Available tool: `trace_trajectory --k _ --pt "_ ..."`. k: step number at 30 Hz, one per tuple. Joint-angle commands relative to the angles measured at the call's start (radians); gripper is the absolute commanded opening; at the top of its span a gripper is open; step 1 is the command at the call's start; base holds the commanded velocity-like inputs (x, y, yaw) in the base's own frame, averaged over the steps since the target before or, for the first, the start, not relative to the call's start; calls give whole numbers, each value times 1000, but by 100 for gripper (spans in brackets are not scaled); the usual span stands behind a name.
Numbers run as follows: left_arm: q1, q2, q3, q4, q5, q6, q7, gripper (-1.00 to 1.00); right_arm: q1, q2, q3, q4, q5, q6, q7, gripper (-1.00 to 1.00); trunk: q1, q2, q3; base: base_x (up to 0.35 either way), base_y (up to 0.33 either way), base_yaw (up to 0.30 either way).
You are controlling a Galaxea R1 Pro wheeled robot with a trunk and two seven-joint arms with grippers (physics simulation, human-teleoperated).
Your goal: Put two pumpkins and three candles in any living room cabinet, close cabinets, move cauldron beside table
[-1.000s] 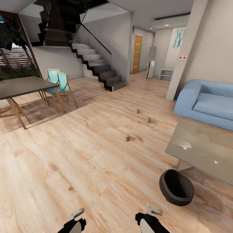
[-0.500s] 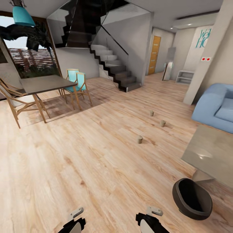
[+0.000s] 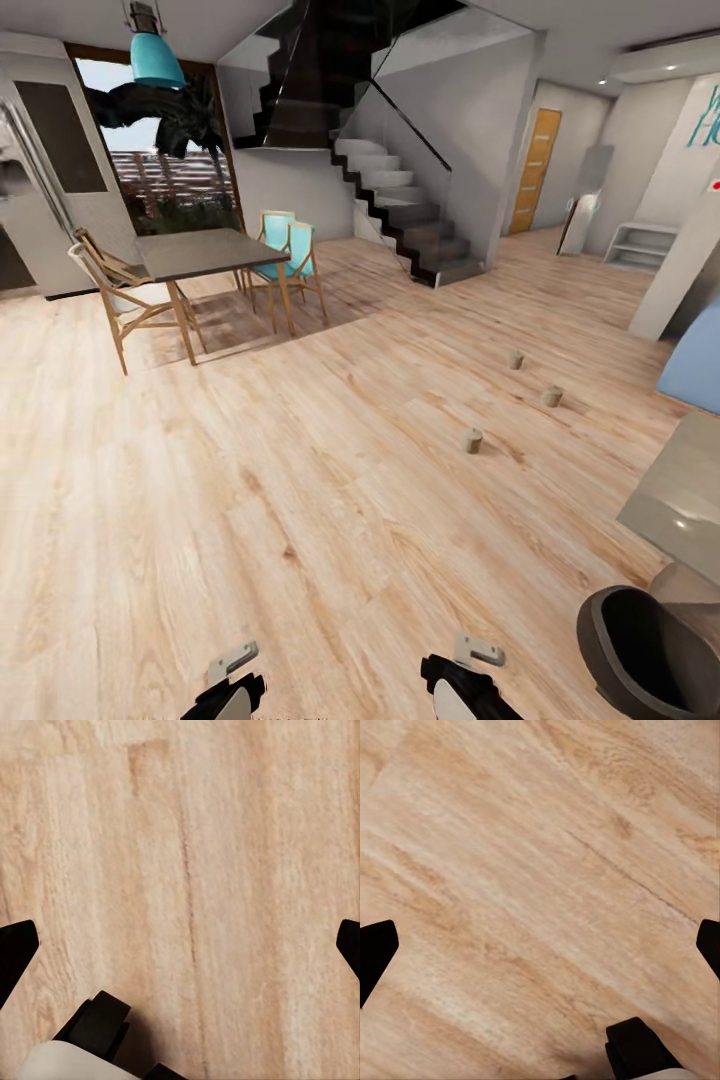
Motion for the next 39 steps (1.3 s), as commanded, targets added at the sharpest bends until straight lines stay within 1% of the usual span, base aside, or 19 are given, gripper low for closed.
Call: trace_trajectory --k 1,17,22,28,31,35,39 --pt "0 1 -8 -2 5 5 8 100 -1 -1 4 -2 -4 4 -7 100 0 0 -1 0 0 294" --pt "1 -1 -10 -2 2 2 8 100 -1 -1 4 12 -2 0 -7 100 0 0 -1 0 0 294" --pt "1 -3 -10 -2 3 -21 8 100 -1 -1 4 13 -2 0 -7 100 0 0 -1 0 0 294" --pt "1 -2 -11 -2 3 -25 8 100 -1 0 5 31 -2 1 -7 100 0 0 -1 0 0 294" --pt "1 -6 -13 -2 3 -26 8 100 -1 10 5 41 -1 0 -7 100 0 0 -1 0 0 294" --pt "1 -8 -26 -2 3 -28 8 100 -1 13 6 46 -1 0 -7 100 0 0 -1 0 0 294" --pt "1 -8 -31 -2 3 -29 8 100 -1 19 6 47 -1 -13 -7 100 0 0 -1 0 0 294"
